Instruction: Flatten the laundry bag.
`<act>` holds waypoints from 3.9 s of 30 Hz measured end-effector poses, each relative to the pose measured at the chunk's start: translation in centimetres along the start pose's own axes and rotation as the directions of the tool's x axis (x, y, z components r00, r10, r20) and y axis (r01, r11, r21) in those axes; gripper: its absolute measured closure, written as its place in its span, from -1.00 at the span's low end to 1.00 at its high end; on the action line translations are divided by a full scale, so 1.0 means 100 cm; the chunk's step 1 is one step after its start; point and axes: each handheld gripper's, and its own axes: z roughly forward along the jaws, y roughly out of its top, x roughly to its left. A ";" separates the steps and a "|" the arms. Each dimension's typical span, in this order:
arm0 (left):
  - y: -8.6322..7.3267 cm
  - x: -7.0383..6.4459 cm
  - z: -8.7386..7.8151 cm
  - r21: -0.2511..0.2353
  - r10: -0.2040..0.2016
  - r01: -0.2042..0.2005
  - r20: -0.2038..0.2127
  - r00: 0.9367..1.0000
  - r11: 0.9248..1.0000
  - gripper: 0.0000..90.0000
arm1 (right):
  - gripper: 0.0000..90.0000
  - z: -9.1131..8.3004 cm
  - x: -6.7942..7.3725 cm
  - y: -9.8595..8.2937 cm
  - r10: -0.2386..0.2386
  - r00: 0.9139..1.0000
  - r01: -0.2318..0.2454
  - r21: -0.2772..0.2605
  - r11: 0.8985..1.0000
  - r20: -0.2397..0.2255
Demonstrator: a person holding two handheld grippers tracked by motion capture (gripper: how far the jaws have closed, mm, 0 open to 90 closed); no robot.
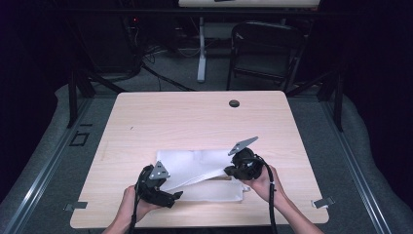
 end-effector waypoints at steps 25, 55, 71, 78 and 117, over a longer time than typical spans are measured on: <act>0.007 0.004 0.001 -0.043 -0.007 0.007 0.005 1.000 0.999 0.97 | 0.54 -0.002 0.004 -0.005 -0.012 1.000 0.012 -0.011 1.000 0.004; 0.018 0.006 -0.012 -0.066 -0.089 0.092 0.038 0.995 0.994 0.97 | 0.94 -0.019 0.003 -0.024 -0.038 0.993 0.036 0.019 0.999 0.111; 0.042 0.012 -0.023 -0.098 -0.089 0.088 0.001 0.996 0.991 0.97 | 0.88 -0.034 -0.006 -0.020 -0.001 0.992 0.006 -0.037 0.999 0.123; 0.059 0.027 -0.026 -0.089 -0.123 0.122 -0.012 0.992 0.989 0.97 | 0.65 -0.041 -0.014 -0.023 0.039 0.992 -0.031 -0.070 0.997 0.122; 0.110 0.079 -0.012 -0.108 -0.191 0.182 -0.087 0.978 0.977 0.97 | 1.00 0.053 0.019 -0.042 -0.093 0.996 0.091 0.200 0.976 0.001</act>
